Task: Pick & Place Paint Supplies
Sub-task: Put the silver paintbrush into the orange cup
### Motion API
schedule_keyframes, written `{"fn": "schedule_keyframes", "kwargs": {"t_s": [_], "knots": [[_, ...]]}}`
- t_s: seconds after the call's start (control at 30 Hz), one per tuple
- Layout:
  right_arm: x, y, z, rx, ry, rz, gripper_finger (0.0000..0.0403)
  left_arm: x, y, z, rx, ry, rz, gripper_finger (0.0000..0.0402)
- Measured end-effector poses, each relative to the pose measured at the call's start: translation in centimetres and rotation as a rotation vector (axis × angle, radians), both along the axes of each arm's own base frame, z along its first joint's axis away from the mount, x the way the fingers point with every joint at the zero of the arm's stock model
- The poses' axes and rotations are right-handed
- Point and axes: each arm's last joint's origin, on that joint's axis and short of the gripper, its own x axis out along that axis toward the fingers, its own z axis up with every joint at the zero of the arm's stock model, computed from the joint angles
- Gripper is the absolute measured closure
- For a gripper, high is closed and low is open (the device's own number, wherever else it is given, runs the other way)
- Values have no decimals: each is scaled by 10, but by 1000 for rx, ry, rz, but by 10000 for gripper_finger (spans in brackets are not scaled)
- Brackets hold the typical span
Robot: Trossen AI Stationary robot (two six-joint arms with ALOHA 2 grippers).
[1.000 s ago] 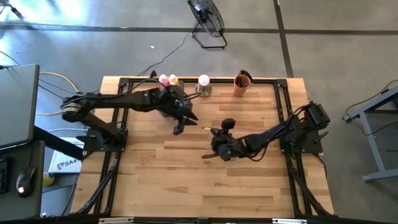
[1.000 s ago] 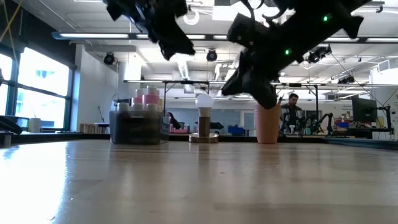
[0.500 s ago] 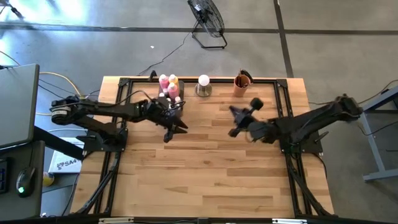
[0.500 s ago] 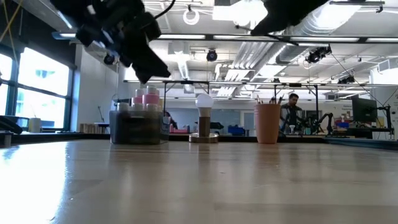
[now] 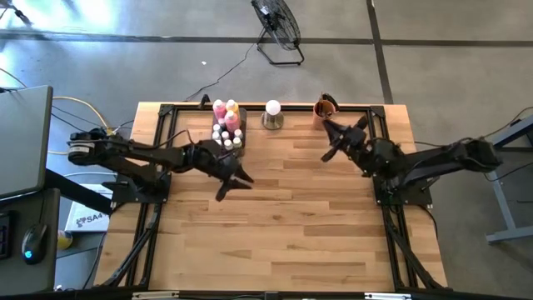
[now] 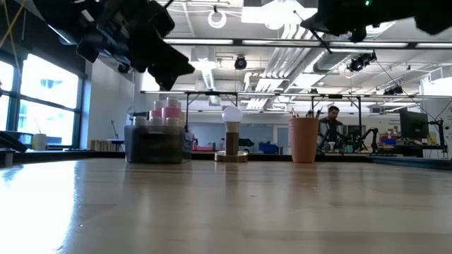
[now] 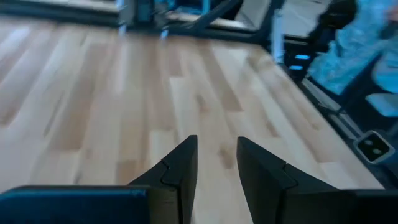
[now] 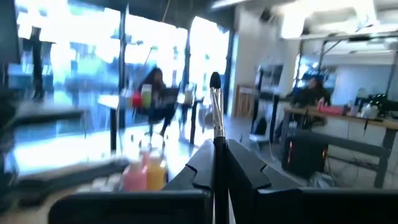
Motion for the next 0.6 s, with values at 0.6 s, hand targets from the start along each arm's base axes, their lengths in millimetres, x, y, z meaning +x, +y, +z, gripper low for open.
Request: {"fn": "schedule_keyframes", "kwargs": {"t_s": [0.6], "knots": [[3,-104,-39,2,-170,-191,389,3,-32,3,89,-56,-55,291]]}}
